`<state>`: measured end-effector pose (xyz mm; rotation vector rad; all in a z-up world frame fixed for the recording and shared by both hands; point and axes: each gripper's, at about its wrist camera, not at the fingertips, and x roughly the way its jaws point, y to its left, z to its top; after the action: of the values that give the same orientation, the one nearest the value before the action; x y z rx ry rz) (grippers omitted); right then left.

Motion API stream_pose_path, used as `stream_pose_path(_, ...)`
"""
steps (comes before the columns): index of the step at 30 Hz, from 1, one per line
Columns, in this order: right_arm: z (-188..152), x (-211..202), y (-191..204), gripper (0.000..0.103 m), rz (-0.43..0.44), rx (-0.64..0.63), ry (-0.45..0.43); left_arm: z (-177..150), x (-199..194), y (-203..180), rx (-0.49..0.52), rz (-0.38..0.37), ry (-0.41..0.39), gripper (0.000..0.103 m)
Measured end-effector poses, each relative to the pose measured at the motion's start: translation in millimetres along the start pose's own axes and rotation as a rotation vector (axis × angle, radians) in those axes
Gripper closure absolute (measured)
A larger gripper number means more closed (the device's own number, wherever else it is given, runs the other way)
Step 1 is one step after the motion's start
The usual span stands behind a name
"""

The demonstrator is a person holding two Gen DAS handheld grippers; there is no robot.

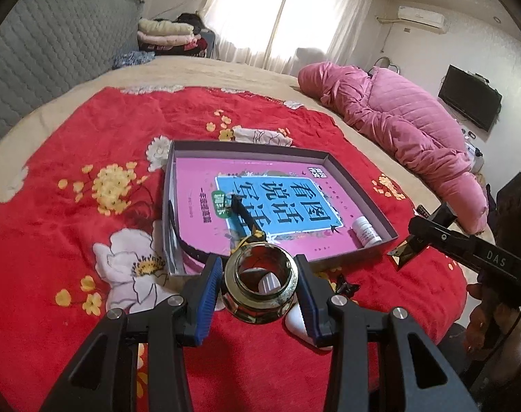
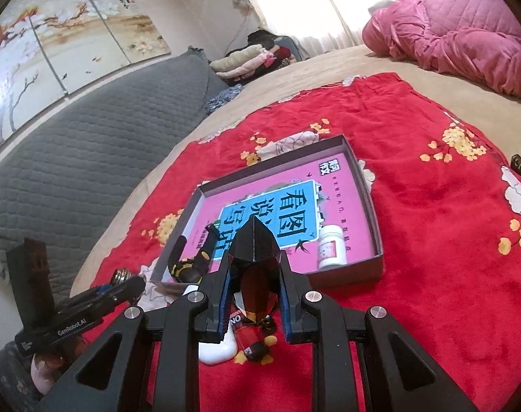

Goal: Organize rigid objects
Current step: 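Lift the glass jar over the box with the left tool while the right tool carries the black tube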

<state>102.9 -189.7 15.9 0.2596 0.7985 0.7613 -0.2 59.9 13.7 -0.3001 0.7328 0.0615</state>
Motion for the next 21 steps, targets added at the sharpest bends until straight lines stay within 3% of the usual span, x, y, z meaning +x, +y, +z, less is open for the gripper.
stream_pose_path(21,12,6,12,0.080,-0.037,-0.027,-0.016,18,1,11,-0.031,0.001,-0.062,0.061)
